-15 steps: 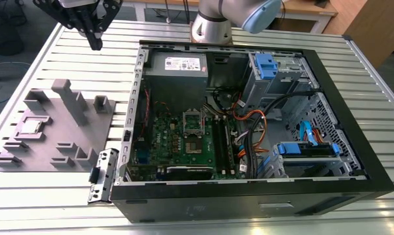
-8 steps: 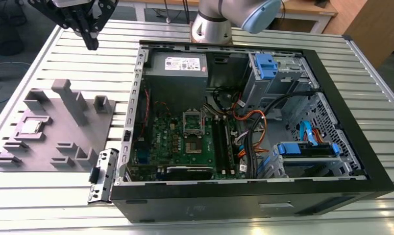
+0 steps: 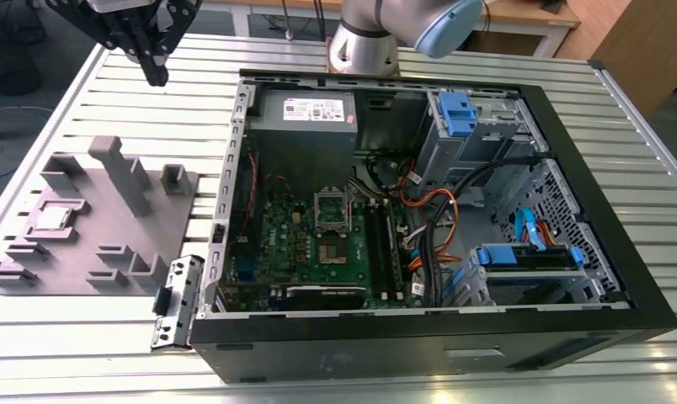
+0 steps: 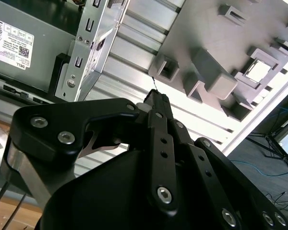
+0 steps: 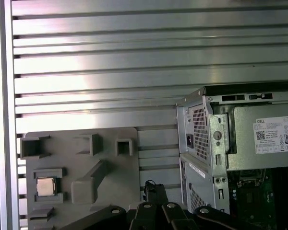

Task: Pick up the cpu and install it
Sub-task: 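Reach for the cpu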

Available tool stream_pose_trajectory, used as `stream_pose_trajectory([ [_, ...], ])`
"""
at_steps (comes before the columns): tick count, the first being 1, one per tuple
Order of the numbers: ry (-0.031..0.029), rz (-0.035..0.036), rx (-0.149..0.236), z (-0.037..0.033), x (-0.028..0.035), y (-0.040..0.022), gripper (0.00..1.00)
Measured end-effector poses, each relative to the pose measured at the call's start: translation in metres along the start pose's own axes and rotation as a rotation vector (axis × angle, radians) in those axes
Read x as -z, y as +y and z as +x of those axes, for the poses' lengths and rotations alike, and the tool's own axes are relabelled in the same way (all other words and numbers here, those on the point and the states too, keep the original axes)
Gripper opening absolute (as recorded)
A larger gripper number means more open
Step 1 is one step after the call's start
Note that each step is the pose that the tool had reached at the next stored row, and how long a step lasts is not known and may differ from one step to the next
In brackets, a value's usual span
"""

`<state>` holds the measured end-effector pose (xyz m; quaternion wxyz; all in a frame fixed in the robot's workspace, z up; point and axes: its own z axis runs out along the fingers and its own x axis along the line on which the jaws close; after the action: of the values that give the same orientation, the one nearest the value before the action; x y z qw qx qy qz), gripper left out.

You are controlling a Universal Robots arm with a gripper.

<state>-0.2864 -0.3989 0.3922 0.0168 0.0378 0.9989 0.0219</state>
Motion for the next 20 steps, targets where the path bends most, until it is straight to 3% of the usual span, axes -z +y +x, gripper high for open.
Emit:
stream_pose_trajectory([
  [12, 0.0, 0.0, 0.0, 0.0042, 0.0002, -0.0003, 0.11],
  [20, 0.0, -0.0001, 0.0, 0.0192, 0.0003, -0.0015, 0.11],
])
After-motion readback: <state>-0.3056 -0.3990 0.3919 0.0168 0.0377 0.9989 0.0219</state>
